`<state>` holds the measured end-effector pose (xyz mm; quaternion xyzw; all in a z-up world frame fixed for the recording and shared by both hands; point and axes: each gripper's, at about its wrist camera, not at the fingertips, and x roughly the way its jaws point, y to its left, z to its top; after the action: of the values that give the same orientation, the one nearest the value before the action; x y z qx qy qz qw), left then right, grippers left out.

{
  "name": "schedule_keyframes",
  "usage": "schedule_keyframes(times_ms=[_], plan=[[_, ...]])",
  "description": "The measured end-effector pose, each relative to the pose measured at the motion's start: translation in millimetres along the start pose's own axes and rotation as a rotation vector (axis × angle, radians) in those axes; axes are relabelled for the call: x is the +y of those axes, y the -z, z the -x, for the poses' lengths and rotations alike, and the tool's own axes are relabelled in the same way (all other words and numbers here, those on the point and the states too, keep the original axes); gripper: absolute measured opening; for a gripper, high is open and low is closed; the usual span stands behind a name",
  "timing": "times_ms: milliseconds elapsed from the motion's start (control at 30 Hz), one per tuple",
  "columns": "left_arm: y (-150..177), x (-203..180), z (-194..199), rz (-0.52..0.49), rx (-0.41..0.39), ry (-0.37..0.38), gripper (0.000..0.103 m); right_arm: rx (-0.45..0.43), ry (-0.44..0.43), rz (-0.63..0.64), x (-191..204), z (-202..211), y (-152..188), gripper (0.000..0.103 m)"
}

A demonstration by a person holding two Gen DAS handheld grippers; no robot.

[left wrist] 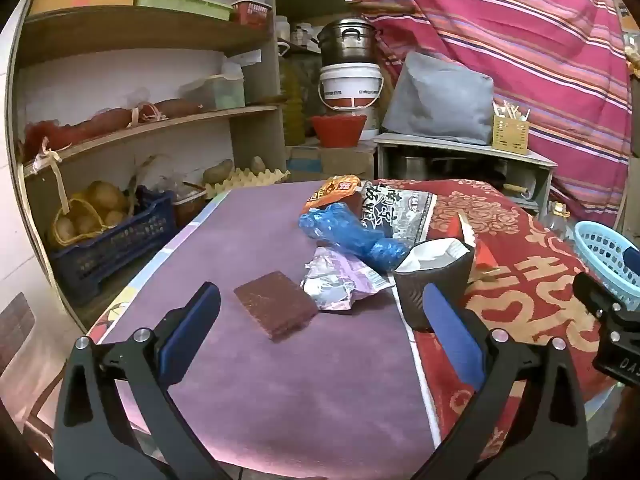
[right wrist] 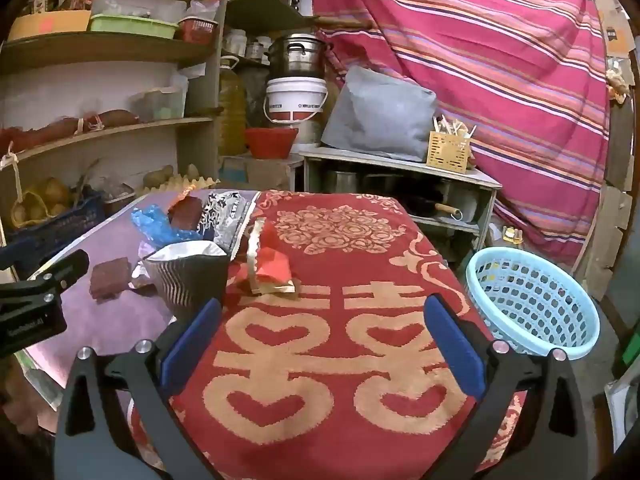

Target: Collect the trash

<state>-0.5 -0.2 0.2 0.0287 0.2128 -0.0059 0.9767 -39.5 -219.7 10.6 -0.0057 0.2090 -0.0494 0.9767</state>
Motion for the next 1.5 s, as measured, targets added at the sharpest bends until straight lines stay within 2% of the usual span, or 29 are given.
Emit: schedule_keyframes(times_ms=[1500], plan=[[-6.3,1.9,3.6,0.001,-0.009,0.002,0.098,-0.028,0.018,-0.005,-3.8,-0.4,-0.9,0.099]])
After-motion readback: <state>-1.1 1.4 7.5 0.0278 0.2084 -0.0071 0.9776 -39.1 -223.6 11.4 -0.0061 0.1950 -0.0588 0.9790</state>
